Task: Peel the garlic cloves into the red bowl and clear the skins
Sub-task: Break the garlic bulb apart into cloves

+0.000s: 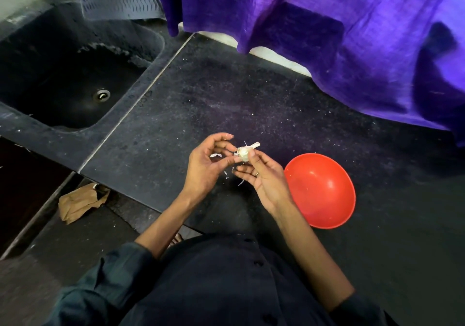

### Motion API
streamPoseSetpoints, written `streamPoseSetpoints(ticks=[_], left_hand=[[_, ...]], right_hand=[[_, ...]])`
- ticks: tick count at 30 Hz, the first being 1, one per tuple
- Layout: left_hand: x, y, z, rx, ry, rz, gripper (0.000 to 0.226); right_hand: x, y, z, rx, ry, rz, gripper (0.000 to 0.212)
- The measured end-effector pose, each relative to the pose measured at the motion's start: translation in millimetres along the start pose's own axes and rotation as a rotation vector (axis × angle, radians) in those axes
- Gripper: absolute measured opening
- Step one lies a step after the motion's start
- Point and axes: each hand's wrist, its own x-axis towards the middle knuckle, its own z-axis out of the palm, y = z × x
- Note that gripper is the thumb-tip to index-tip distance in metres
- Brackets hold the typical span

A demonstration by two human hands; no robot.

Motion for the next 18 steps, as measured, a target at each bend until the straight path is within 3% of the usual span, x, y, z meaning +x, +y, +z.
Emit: streamPoseSetpoints(ticks=[9, 15, 18], left_hand=[[-6, 4, 1, 0.191, 0.042, 0.079, 0.039], [-9, -3, 8, 0.554, 0.062, 0.163, 0.045], [-13, -6, 9, 0.698, 0.080, 0.256, 0.024]], right_hand=[[0, 2, 5, 0.014, -0.037, 0.029, 0.029], [0, 5, 11, 0.038, 0.038, 0.043, 0.030], [1, 5, 14, 0.097, 0.086, 0.090, 0.016]])
